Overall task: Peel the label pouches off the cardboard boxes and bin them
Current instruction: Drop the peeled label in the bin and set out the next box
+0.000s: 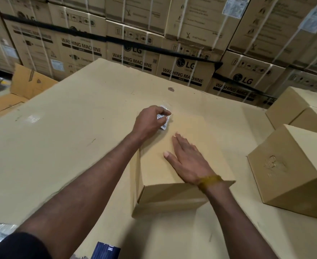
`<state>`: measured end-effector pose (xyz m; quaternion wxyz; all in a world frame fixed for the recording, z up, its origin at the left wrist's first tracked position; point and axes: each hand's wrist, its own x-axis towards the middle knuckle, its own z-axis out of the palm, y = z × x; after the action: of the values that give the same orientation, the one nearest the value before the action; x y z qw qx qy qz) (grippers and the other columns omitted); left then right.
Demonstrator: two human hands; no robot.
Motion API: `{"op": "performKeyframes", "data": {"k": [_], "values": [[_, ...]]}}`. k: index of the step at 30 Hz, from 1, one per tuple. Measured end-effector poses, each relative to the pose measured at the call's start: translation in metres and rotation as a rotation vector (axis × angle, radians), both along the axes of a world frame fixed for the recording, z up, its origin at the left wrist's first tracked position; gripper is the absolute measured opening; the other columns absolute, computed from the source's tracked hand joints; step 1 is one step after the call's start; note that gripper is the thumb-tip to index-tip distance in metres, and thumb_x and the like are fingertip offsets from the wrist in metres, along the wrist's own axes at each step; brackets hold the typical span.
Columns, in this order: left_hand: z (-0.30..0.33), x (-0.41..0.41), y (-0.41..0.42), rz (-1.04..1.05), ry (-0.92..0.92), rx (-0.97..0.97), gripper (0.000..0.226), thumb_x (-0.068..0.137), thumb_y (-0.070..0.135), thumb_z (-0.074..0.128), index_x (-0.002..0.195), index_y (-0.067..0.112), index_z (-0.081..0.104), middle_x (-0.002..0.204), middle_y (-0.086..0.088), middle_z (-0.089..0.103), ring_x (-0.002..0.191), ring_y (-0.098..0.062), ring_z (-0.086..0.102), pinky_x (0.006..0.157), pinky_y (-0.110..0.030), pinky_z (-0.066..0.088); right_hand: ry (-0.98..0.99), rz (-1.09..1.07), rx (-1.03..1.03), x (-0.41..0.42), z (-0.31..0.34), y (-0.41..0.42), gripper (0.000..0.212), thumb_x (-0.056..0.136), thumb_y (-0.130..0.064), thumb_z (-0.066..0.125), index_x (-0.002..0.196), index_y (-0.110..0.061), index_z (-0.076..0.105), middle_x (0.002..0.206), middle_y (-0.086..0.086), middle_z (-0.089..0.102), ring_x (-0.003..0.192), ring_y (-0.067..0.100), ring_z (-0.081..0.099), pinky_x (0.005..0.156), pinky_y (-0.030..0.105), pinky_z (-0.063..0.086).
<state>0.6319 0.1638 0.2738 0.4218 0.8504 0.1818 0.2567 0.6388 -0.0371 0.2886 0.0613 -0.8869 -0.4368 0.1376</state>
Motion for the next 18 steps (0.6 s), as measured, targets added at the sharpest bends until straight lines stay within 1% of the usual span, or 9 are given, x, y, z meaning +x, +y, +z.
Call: {"op": "performKeyframes", "data": {"k": [3, 5, 8, 10, 13, 15, 18], "values": [[-0.002, -0.001, 0.002, 0.003, -0.022, -0.029, 0.029, 0.088, 0.017, 0.059, 0.111, 0.023, 0.075, 0.116, 0.005, 0.071, 0.106, -0.012, 0.065, 0.089, -0.038, 0.054, -0.013, -0.037, 0.025, 0.01, -0.003, 0.02, 0.073, 0.102, -0.058, 0.018, 0.159, -0.017, -0.004, 0.166, -0.001, -0.014, 0.153, 0.014, -0.008, 0.123, 0.032, -0.004], [-0.003, -0.002, 0.002, 0.014, -0.03, -0.033, 0.029, 0.088, 0.016, 0.058, 0.11, 0.024, 0.076, 0.117, 0.006, 0.07, 0.107, -0.011, 0.064, 0.088, -0.035, 0.053, -0.019, -0.016, 0.017, -0.004, -0.003, 0.012, 0.073, 0.103, -0.058, 0.017, 0.159, -0.017, -0.006, 0.165, -0.001, -0.016, 0.152, 0.012, -0.01, 0.122, 0.029, -0.005], [-0.003, -0.001, 0.002, 0.024, -0.027, -0.014, 0.031, 0.088, 0.014, 0.058, 0.11, 0.025, 0.076, 0.118, 0.006, 0.07, 0.107, -0.011, 0.063, 0.086, -0.03, 0.05, -0.002, 0.05, 0.008, -0.042, 0.002, -0.024, 0.072, 0.102, -0.058, 0.016, 0.158, -0.022, -0.01, 0.163, -0.008, -0.022, 0.15, 0.006, -0.016, 0.119, 0.023, -0.01], [-0.003, 0.0, 0.002, 0.03, -0.009, 0.001, 0.031, 0.087, 0.014, 0.058, 0.11, 0.024, 0.076, 0.118, 0.006, 0.07, 0.107, -0.011, 0.062, 0.084, -0.028, 0.048, -0.006, 0.072, -0.021, -0.054, 0.004, -0.04, 0.072, 0.101, -0.059, 0.015, 0.158, -0.024, -0.012, 0.161, -0.012, -0.024, 0.148, 0.002, -0.019, 0.119, 0.022, -0.011], [0.001, 0.002, -0.001, 0.022, 0.013, 0.04, 0.029, 0.087, 0.015, 0.059, 0.107, 0.024, 0.077, 0.116, 0.007, 0.071, 0.108, -0.011, 0.062, 0.084, -0.027, 0.047, 0.024, 0.046, -0.039, -0.032, 0.006, -0.024, 0.071, 0.102, -0.058, 0.017, 0.159, -0.023, -0.008, 0.163, -0.01, -0.019, 0.15, 0.004, -0.014, 0.118, 0.022, -0.009], [0.003, 0.002, -0.003, 0.019, 0.017, 0.052, 0.027, 0.087, 0.015, 0.06, 0.106, 0.024, 0.078, 0.114, 0.007, 0.071, 0.107, -0.011, 0.062, 0.08, -0.024, 0.045, 0.053, 0.009, -0.008, -0.007, 0.004, 0.001, 0.071, 0.102, -0.058, 0.019, 0.159, -0.021, -0.004, 0.165, -0.005, -0.015, 0.152, 0.008, -0.01, 0.119, 0.026, -0.006], [0.004, 0.0, -0.003, 0.039, 0.012, 0.043, 0.027, 0.087, 0.015, 0.06, 0.105, 0.023, 0.078, 0.113, 0.006, 0.072, 0.105, -0.01, 0.063, 0.075, -0.021, 0.04, 0.037, -0.038, 0.019, 0.014, -0.001, 0.03, 0.073, 0.103, -0.058, 0.02, 0.159, -0.018, -0.001, 0.166, 0.0, -0.012, 0.153, 0.013, -0.007, 0.123, 0.032, -0.003]]}}
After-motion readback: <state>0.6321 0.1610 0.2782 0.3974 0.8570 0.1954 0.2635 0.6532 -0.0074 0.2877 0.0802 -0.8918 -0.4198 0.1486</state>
